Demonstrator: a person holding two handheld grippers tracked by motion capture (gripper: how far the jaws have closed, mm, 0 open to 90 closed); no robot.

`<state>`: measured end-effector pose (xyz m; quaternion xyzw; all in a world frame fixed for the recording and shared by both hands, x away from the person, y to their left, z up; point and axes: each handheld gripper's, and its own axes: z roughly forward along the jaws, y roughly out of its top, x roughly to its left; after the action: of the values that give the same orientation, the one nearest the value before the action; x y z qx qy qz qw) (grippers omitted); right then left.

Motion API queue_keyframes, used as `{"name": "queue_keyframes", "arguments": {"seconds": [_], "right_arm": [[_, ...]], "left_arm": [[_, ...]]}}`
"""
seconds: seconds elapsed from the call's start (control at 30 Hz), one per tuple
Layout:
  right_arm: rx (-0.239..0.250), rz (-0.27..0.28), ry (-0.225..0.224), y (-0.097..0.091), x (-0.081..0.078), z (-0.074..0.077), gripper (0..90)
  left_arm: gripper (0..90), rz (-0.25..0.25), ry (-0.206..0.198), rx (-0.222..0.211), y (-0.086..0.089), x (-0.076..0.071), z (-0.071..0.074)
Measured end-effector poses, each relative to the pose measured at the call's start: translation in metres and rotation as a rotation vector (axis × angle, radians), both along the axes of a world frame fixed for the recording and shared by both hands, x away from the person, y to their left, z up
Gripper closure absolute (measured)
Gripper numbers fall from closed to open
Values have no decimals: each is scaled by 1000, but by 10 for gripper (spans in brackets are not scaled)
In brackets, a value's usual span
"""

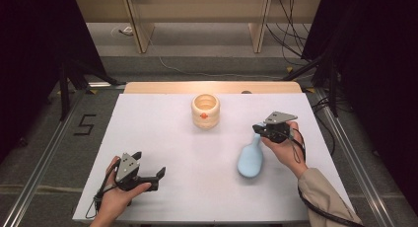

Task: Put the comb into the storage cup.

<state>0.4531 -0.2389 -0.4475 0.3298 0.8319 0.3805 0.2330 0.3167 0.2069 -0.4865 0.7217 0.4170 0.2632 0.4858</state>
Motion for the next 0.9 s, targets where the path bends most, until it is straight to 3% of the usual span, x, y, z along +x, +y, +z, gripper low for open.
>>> {"name": "queue_keyframes", "arguments": {"seconds": [0.3, 0.9], "right_arm": [[-74, -10, 61, 7, 22, -6, 900], [-159, 0, 113, 18, 44, -13, 900]], "left_arm": [[0, 0, 2, -2, 0, 0, 0], [0, -1, 3, 0, 0, 0, -1]]}}
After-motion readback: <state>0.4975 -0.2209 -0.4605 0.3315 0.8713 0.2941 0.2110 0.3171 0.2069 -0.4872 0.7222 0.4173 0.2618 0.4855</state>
